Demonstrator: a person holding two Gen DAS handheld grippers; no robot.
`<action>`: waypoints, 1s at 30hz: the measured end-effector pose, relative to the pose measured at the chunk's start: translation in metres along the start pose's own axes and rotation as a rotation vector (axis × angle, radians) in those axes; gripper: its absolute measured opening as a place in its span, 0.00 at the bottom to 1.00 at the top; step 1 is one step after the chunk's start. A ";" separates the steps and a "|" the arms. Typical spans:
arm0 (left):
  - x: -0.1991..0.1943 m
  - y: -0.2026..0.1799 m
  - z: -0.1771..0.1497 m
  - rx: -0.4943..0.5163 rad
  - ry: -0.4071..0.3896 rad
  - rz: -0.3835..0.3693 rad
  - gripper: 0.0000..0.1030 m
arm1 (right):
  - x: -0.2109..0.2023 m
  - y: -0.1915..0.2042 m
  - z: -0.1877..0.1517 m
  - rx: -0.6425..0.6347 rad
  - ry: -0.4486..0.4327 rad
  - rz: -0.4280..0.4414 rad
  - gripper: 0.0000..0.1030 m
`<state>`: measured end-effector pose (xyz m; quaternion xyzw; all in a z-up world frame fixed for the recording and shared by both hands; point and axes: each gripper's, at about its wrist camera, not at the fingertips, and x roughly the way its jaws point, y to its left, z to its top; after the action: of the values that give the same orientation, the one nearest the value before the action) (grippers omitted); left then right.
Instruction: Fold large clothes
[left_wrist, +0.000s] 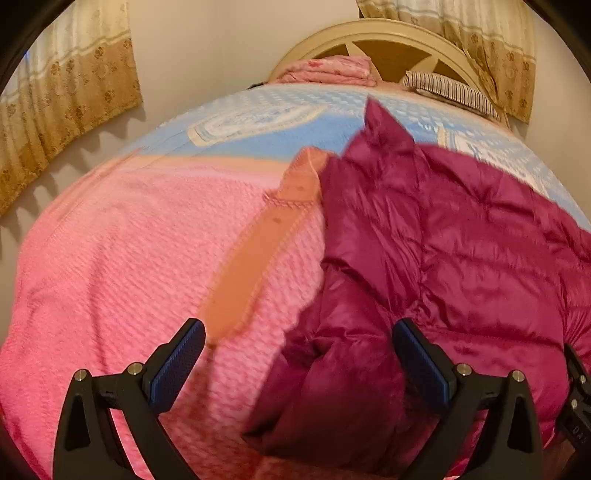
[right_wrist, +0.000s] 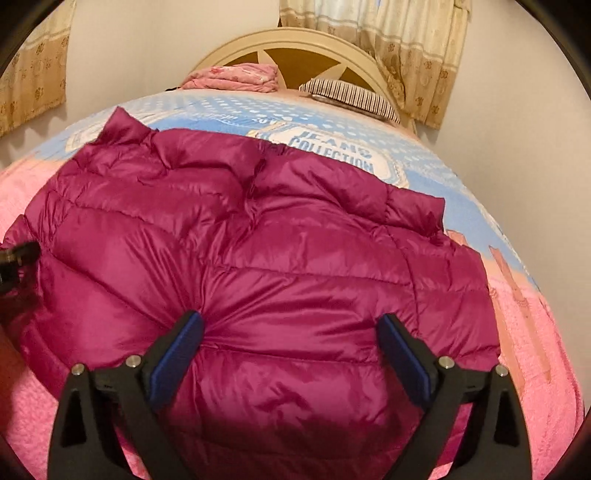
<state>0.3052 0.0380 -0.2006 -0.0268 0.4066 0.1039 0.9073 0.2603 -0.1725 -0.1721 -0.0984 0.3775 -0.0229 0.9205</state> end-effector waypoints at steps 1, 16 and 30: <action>0.000 -0.002 -0.001 0.007 -0.008 0.006 0.99 | 0.003 0.000 0.000 0.001 0.009 0.001 0.96; -0.001 -0.031 0.000 0.079 0.008 -0.190 0.26 | 0.017 0.002 0.000 -0.028 0.042 -0.029 0.99; -0.059 0.003 0.020 0.080 -0.119 -0.179 0.08 | 0.007 0.035 0.003 -0.032 0.049 -0.061 0.99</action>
<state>0.2812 0.0340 -0.1435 -0.0205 0.3516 0.0074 0.9359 0.2664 -0.1387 -0.1820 -0.1240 0.3970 -0.0472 0.9082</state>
